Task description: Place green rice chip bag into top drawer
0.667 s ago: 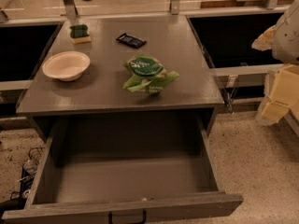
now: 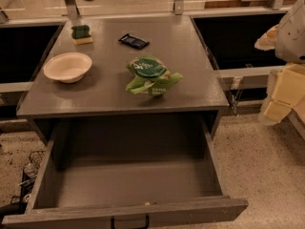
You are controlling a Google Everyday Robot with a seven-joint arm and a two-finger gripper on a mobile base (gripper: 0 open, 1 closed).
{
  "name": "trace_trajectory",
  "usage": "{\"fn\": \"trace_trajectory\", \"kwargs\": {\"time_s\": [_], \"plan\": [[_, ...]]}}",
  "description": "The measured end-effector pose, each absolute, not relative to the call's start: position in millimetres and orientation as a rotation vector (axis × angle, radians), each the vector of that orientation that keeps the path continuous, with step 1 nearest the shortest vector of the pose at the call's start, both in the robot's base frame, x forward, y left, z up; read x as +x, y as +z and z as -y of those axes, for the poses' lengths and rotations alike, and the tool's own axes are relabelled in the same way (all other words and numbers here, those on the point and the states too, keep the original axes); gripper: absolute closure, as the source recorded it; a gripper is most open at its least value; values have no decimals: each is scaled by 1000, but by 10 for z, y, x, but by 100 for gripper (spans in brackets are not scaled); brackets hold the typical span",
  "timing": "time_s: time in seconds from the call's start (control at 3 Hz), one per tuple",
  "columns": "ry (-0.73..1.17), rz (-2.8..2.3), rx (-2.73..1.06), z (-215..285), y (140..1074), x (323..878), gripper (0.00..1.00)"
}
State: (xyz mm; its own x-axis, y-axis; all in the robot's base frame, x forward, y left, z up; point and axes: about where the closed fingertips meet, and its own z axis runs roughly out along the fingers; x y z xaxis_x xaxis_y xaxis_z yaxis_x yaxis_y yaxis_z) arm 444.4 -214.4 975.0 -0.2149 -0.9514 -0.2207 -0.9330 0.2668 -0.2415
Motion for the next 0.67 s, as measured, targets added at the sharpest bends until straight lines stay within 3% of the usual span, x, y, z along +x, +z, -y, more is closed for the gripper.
{"fn": "trace_trajectory", "kwargs": {"time_s": [0.67], "plan": [[-33,-2249,-1814,1943,9422,4758,0]]}}
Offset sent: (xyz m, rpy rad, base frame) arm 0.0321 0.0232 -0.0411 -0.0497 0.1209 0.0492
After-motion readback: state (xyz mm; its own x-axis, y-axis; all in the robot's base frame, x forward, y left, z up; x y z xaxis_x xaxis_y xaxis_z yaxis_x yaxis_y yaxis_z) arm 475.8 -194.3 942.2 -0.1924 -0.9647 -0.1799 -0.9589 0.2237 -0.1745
